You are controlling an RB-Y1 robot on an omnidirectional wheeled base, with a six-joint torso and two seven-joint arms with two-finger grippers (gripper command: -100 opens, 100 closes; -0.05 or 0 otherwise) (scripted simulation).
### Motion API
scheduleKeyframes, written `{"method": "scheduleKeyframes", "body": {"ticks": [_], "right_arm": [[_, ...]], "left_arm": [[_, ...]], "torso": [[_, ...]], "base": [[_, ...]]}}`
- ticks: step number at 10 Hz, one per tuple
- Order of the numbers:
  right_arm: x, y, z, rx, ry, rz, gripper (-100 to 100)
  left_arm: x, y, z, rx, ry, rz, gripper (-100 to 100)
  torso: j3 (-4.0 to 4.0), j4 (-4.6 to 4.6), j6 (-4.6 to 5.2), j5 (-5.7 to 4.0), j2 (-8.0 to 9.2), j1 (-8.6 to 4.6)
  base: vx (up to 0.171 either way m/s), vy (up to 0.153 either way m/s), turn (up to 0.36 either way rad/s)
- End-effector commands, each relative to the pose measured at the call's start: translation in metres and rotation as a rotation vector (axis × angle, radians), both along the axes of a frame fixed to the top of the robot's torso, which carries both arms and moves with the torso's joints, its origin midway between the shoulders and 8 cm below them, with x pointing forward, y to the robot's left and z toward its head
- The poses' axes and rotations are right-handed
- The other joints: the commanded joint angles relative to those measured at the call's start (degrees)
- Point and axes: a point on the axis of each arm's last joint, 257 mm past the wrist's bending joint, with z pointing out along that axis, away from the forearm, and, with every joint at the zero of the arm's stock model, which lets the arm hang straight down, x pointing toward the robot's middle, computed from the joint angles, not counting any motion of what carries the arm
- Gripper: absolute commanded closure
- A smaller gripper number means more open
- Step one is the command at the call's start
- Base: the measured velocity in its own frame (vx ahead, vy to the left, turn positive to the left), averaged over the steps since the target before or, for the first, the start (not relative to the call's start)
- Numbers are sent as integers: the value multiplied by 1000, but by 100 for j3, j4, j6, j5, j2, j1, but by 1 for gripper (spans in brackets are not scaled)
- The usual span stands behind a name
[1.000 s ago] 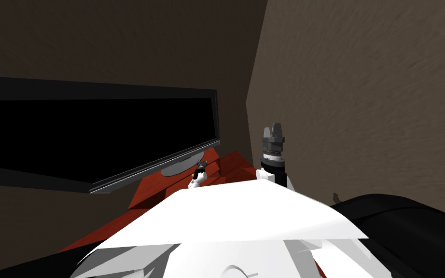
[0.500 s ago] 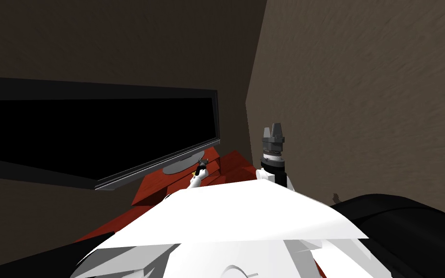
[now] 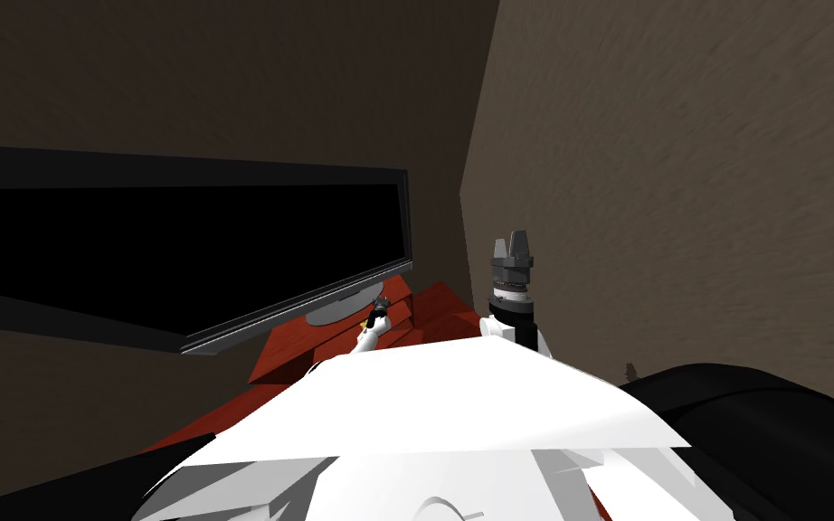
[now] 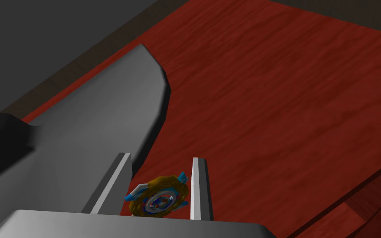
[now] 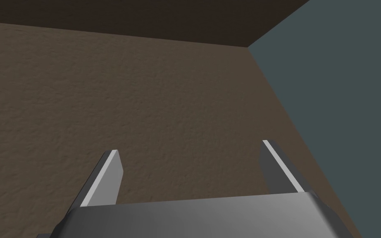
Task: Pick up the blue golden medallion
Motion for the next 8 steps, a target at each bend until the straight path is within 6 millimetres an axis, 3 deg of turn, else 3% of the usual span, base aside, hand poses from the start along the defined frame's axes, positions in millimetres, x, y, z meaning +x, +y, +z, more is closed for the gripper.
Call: {"method": "scheduleKeyframes", "body": {"ticks": [1,2,3,4,5,8], "right_arm": [[0,0,0,0,0,0,0],[0,0,0,0,0,0,0],[0,0,0,0,0,0,0],[0,0,0,0,0,0,0],[0,0,0,0,0,0,0],[0,0,0,0,0,0,0]], "left_arm": [[0,0,0,0,0,0,100],[0,0,0,0,0,0,100],[0,0,0,0,0,0,0],[-10,4,-6,4,12,0,100],[-9,4,-4,5,7,1,100],[-35,4,-31,5,71,-5,100]], "torso": [[0,0,0,0,0,0],[0,0,0,0,-1,0],[-1,0,1,0,-1,-1],[-1,-1,1,0,-1,-1],[-7,-5,-1,-1,-10,0],[-33,-33,1,11,-32,1]], "base": [[0,0,0],[0,0,0],[0,0,0],[35,0,5],[41,-8,10],[42,-12,1]]}}
